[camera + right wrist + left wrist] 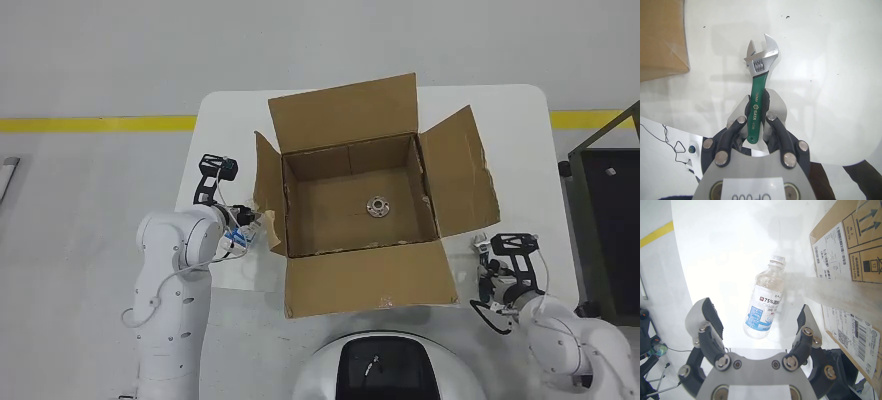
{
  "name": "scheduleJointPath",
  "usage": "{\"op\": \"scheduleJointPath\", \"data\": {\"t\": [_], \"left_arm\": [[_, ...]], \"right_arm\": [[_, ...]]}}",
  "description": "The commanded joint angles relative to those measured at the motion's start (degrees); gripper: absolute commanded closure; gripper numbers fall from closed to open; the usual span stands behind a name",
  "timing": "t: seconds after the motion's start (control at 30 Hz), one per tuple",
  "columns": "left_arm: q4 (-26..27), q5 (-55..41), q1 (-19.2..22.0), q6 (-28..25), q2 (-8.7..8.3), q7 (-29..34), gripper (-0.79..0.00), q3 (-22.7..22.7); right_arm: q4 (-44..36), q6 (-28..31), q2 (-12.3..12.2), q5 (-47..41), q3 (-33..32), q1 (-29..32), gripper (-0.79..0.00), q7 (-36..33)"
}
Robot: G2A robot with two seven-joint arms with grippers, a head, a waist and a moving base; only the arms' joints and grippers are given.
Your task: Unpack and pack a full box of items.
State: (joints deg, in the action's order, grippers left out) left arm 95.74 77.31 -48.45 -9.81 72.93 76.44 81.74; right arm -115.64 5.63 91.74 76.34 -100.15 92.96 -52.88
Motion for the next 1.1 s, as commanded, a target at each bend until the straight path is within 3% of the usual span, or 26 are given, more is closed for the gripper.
{"op": "scheduleJointPath", "data": {"t": [0.0,0.03,0.17,0.2,0.43,0.5,0.53,0.57,0.6,0.7,0.87,0.97,1.07], "left_arm": [[0.0,0.0,0.0,0.0,0.00,0.0,-0.785,0.0],[0.0,0.0,0.0,0.0,0.00,0.0,-0.785,0.0],[0.0,0.0,0.0,0.0,0.00,0.0,-0.785,0.0],[0.0,0.0,0.0,0.0,0.00,0.0,-0.785,0.0],[0.0,0.0,0.0,0.0,0.00,0.0,-0.785,0.0],[0.0,0.0,0.0,0.0,0.00,0.0,-0.785,0.0],[0.0,0.0,0.0,0.0,0.00,0.0,-0.785,0.0],[0.0,0.0,0.0,0.0,0.00,0.0,-0.785,0.0],[0.0,0.0,0.0,0.0,0.00,0.0,-0.785,0.0],[0.0,0.0,0.0,0.0,0.00,0.0,-0.785,0.0],[0.0,0.0,0.0,0.0,0.00,0.0,-0.785,0.0],[0.0,0.0,0.0,0.0,0.00,0.0,-0.785,0.0],[0.0,0.0,0.0,0.0,0.00,0.0,-0.785,0.0]], "right_arm": [[0.0,-0.3,-0.1,-0.2,0.2,0.0,-0.142,0.0],[-0.1,-0.4,-0.2,-0.3,0.3,0.0,-0.212,0.0],[-0.5,-0.7,-0.6,-0.6,0.5,0.0,-0.262,-0.2],[-0.8,-0.9,-0.6,-0.6,0.5,-0.1,-0.326,-0.3],[-5.6,-4.3,-1.0,-5.7,-2.3,0.3,-0.314,3.0],[-9.6,-6.6,-1.0,-9.1,-5.1,0.0,-0.289,9.1],[-11.5,-7.1,-1.1,-10.4,-6.4,-0.1,-0.194,12.3],[-12.9,-7.1,-1.1,-11.4,-7.6,0.0,-0.040,14.4],[-15.2,-7.0,-1.2,-12.5,-8.7,-0.4,0.000,16.7],[-19.0,-5.5,-1.5,-14.6,-11.3,-1.6,0.000,21.1],[-19.0,-0.3,-2.5,-18.3,-11.4,-9.4,0.000,25.9],[-19.0,5.9,-3.5,-12.3,-8.2,-14.9,0.000,23.8],[-19.0,9.7,-4.2,-4.5,-0.9,-20.2,0.000,20.7]]}}
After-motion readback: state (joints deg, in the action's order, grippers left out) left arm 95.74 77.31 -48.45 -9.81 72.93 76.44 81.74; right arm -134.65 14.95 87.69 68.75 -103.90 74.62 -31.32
